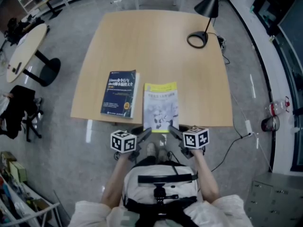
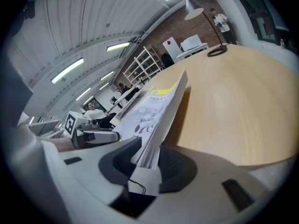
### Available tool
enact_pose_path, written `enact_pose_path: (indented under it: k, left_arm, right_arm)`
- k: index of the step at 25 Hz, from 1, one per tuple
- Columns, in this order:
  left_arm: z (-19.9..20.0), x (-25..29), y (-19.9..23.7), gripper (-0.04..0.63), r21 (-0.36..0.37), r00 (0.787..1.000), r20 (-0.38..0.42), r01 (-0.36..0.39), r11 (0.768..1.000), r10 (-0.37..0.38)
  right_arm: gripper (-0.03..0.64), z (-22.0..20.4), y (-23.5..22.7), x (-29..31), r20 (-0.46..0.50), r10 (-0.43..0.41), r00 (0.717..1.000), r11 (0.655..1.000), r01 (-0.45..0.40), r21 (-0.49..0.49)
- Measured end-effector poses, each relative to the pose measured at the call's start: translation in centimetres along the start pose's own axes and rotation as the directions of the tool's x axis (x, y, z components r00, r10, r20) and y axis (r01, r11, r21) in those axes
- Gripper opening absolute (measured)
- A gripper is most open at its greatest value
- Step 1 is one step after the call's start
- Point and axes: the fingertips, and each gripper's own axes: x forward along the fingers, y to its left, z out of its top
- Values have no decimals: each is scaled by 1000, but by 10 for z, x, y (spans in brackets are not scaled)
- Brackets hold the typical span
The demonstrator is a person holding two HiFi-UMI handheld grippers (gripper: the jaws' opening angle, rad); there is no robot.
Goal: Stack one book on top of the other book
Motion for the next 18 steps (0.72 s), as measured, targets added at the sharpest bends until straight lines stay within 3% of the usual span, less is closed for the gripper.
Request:
enact_pose_path:
  k: [8,18]
  left_arm:
    - [22,-11,-15,124,114,999,27,-23,993,21]
    - [78,-31,-45,124,233,991,135,-55,971,24]
  right_arm:
    - [112,18,15,-12,54,5,999,998,-2,-58]
    - [112,72,43,-41,159,32,987,982,-1,-189]
